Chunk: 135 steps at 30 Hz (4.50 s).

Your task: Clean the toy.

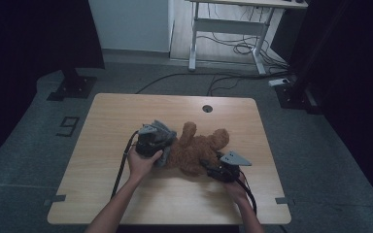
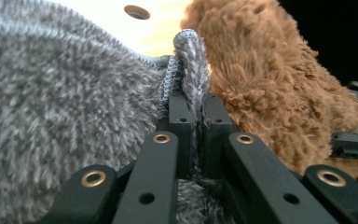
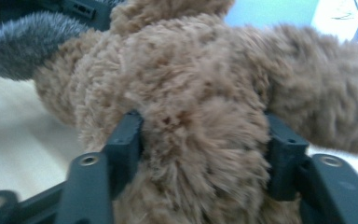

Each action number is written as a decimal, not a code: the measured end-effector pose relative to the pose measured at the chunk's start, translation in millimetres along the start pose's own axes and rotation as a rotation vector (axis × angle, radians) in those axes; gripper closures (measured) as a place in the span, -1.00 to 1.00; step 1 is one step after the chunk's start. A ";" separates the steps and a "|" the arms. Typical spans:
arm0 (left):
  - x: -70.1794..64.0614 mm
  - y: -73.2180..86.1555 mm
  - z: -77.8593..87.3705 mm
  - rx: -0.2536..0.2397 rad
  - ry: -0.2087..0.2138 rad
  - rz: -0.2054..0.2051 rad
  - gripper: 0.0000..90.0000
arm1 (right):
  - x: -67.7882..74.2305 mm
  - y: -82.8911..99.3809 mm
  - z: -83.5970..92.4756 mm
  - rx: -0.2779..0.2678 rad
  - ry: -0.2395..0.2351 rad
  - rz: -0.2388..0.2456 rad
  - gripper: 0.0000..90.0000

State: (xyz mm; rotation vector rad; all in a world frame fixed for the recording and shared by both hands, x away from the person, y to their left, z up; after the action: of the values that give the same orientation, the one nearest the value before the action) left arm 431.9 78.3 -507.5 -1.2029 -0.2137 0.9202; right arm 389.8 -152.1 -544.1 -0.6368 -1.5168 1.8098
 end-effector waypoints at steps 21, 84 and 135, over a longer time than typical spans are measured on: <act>-30.3 -11.1 51.5 -0.057 0.052 -0.017 0.86 | 21.1 1.4 10.4 -0.005 -0.086 -0.078 0.24; -86.9 -60.8 24.3 -0.030 0.059 -0.183 0.86 | 24.7 13.2 14.4 -0.017 -0.028 0.017 0.44; 7.5 -26.4 58.1 0.002 -0.132 -0.070 0.87 | 22.9 17.1 13.4 -0.015 -0.042 0.002 0.44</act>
State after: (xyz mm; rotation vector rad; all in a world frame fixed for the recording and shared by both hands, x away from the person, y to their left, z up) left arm 415.3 123.0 -464.4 -1.1266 -0.3589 0.9389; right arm 361.8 -144.8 -556.8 -0.6117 -1.5595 1.8255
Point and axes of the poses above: each handheld gripper's, and its own axes: z roughly backward along the jaws, y roughly out of its underside, x roughly to its left, the point moved 6 cm from there along -z, roughly forward along the jaws, and after that the axes turned 7 degrees about -x, right-handed, at the moved point
